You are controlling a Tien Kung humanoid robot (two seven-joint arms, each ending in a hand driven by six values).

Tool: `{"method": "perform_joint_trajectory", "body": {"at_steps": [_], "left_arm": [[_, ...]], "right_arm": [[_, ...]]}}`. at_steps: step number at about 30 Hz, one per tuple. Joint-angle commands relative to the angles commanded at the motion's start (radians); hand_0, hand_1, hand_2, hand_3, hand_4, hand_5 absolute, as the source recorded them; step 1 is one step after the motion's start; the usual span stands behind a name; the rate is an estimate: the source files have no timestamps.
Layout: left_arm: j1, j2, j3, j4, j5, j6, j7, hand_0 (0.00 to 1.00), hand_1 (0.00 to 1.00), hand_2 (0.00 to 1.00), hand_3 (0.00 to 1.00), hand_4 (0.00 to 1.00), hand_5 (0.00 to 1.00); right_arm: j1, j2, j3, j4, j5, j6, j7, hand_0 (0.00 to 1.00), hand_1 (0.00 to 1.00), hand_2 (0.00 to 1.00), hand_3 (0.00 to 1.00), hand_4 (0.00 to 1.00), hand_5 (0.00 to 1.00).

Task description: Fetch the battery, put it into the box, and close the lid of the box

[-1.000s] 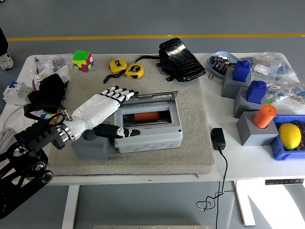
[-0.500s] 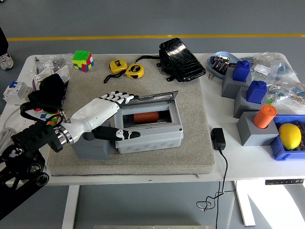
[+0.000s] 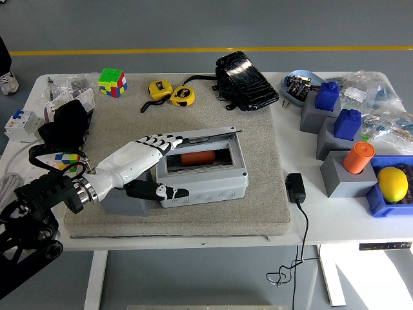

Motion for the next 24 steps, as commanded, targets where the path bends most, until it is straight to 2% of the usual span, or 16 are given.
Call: {"method": "perform_joint_trajectory", "body": {"at_steps": [5,12,15,18,24], "left_arm": [[0.001,0.012,0.003,-0.007,-0.001,-0.001,-0.001,0.991,0.993,0.969,0.975,0.998,0.998],[0.012,0.065,0.030,-0.018,-0.024,-0.011,-0.009,0.994,0.993,0.969,0.973,0.998,0.998],[0.010,0.084,0.043,-0.018,-0.029,0.001,-0.012,0.998,0.998,0.971,0.974,0.998,0.998],[0.006,0.084,0.039,-0.016,-0.021,0.035,-0.018,0.998,0.998,0.971,0.974,0.998,0.998],[-0.002,0.057,0.001,-0.001,-0.005,0.087,-0.041,0.998,0.998,0.984,0.978,0.998,0.998]], "right_arm": [[0.001,0.000,-0.001,0.000,0.001,0.000,0.000,0.849,0.826,0.782,0.816,0.998,0.998],[0.000,-0.001,0.000,0.000,0.003,0.000,0.000,0.849,0.826,0.782,0.816,0.998,0.998],[0.001,-0.002,0.005,0.000,0.000,-0.001,-0.001,0.849,0.826,0.782,0.816,0.998,0.998],[0.002,-0.002,0.002,0.000,0.002,-0.001,-0.001,0.849,0.826,0.782,0.816,0.998,0.998],[0.003,0.001,-0.002,0.000,0.005,-0.001,0.001,0.849,0.826,0.782,0.815,0.998,0.998]]}}
